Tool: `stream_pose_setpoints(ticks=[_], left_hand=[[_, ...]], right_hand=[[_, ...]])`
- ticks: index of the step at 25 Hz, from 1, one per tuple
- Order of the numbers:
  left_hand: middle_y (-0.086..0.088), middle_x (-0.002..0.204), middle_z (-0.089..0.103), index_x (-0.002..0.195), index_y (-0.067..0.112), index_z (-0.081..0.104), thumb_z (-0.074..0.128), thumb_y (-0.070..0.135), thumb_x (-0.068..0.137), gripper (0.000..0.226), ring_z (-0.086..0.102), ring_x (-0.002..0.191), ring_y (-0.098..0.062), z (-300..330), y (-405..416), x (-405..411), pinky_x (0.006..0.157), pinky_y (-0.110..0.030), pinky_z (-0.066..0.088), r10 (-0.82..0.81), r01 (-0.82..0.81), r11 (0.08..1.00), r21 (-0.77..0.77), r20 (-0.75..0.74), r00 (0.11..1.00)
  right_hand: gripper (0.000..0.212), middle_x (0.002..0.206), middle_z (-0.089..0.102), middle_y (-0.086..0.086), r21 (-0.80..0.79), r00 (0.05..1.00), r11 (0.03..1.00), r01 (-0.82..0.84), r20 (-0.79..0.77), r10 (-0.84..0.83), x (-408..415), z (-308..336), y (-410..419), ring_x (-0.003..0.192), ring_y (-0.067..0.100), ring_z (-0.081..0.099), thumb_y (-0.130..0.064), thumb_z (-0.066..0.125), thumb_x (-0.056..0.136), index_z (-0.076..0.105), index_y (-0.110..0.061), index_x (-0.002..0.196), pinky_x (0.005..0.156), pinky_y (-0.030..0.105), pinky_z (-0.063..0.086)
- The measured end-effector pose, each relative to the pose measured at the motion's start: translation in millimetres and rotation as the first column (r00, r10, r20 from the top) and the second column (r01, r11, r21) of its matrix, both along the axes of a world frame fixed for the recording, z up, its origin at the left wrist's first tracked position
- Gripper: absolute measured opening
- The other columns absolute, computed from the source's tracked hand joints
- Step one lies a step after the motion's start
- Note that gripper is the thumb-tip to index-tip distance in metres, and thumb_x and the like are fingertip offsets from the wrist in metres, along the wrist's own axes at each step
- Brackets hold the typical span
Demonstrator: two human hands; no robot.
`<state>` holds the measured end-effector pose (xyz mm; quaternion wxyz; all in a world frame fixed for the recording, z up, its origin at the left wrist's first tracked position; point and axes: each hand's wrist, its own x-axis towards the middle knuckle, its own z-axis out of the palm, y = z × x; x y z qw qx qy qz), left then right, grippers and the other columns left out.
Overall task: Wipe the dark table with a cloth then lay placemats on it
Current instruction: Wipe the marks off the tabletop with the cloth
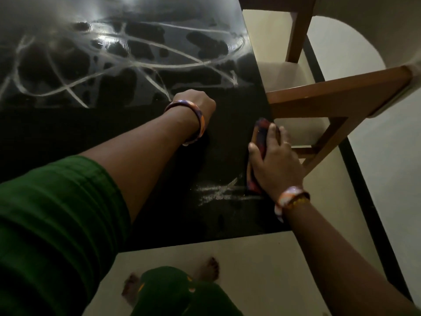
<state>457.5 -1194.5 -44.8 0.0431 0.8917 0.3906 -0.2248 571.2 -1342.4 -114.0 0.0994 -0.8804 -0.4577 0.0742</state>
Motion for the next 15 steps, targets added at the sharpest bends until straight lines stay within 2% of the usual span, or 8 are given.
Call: stream_pose_setpoints(ticks=[3, 5, 8, 12, 15], left_hand=[[-0.007, 0.067, 0.040, 0.093, -0.002, 0.051, 0.062, 0.011, 0.084, 0.020, 0.042, 0.056, -0.016, 2, -3, 1, 0.065, -0.029, 0.044, -0.012, 0.012, 1.000, 0.025, -0.008, 1.000], [-0.007, 0.066, 0.040, 0.092, -0.003, 0.050, 0.064, 0.009, 0.082, 0.021, 0.043, 0.057, -0.018, 1, -1, -3, 0.066, -0.030, 0.045, -0.016, 0.016, 0.999, 0.031, -0.001, 1.000], [-0.006, 0.068, 0.041, 0.110, -0.002, 0.054, 0.062, 0.007, 0.083, 0.029, 0.050, 0.069, -0.022, -2, 3, -10, 0.066, -0.031, 0.045, -0.006, 0.006, 1.000, 0.023, 0.026, 1.000], [-0.008, 0.072, 0.045, 0.112, 0.000, 0.054, 0.067, 0.010, 0.080, 0.036, 0.054, 0.073, -0.023, -5, -2, -12, 0.069, -0.033, 0.050, -0.042, 0.042, 0.998, 0.040, -0.017, 0.999], [-0.010, 0.081, 0.053, 0.112, 0.001, 0.055, 0.066, 0.012, 0.082, 0.035, 0.057, 0.079, -0.024, -2, -9, -20, 0.071, -0.033, 0.049, -0.077, 0.080, 0.993, 0.089, -0.038, 0.996]], right_hand=[[0.067, 0.156, 0.014, 0.010, 0.032, 0.995, 0.999, -0.006, -0.095, 0.009, 22, -2, 52, 0.129, 0.034, 0.040, -0.052, 0.033, 0.097, 0.014, -0.019, 0.151, 0.096, 0.041, 0.040], [0.066, 0.157, 0.012, 0.008, 0.007, 0.995, 1.000, -0.016, -0.099, 0.017, 29, 0, 62, 0.131, 0.035, 0.038, -0.051, 0.033, 0.097, 0.013, -0.019, 0.151, 0.099, 0.041, 0.038], [0.065, 0.158, 0.010, 0.005, -0.024, 0.992, 0.999, -0.037, -0.119, 0.034, 16, 1, 8, 0.134, 0.031, 0.034, -0.052, 0.031, 0.097, 0.009, -0.023, 0.152, 0.100, 0.040, 0.037], [0.066, 0.155, 0.021, 0.006, -0.016, 0.998, 0.998, 0.059, 0.004, -0.059, -28, -1, -94, 0.119, 0.028, 0.050, -0.057, 0.024, 0.095, 0.013, -0.023, 0.151, 0.087, 0.034, 0.045], [0.061, 0.156, 0.020, 0.005, -0.013, 0.991, 0.993, 0.118, -0.061, -0.119, -17, -4, -63, 0.123, 0.029, 0.046, -0.050, 0.027, 0.098, 0.012, -0.024, 0.151, 0.091, 0.037, 0.043]])
